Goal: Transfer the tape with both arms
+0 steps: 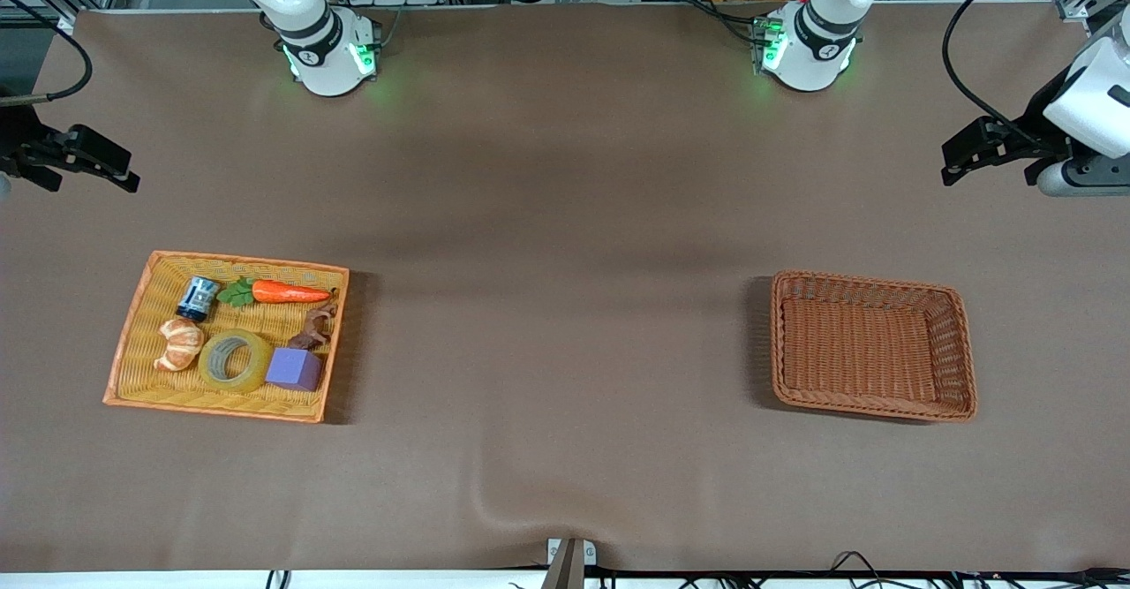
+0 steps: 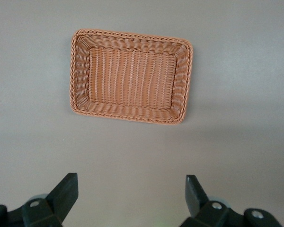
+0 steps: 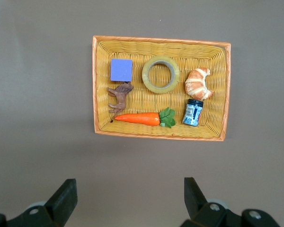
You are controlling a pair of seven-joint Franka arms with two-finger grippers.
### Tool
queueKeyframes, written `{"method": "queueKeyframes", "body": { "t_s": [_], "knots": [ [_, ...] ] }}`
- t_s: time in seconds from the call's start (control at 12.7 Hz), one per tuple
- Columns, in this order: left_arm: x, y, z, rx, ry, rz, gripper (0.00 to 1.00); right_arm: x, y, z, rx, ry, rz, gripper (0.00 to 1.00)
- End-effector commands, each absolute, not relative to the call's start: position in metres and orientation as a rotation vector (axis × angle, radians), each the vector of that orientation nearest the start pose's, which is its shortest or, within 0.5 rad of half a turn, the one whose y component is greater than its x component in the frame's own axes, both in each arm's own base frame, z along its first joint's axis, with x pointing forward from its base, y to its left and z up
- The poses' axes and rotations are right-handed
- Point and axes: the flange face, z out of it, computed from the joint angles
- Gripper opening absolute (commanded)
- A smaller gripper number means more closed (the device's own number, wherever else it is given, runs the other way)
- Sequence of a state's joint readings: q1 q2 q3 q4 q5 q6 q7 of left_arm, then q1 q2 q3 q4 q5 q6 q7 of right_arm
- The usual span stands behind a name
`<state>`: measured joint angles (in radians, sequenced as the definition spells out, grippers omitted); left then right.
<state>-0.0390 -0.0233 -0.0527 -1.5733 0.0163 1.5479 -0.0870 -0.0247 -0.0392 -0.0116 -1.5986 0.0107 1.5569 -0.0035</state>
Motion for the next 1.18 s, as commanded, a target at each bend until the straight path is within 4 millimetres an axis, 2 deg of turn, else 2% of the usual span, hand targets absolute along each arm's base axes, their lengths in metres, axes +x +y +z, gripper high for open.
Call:
{"method": "queueKeyframes", "body": {
  "t_s": [0.0,1.1],
  "knots": [
    [0.5442,-0.0444,0.6383,-3.138,-0.012,0.014,1.00,0.5410,-0.0136,0.6305,-3.119,0.067,0.000,1.00],
    [0.5509,-0.0393,0.6355,-3.099,-0.036,0.018,1.00,0.5417,-0.0128,0.6303,-3.119,0.064,-0.007,1.00]
  ]
}}
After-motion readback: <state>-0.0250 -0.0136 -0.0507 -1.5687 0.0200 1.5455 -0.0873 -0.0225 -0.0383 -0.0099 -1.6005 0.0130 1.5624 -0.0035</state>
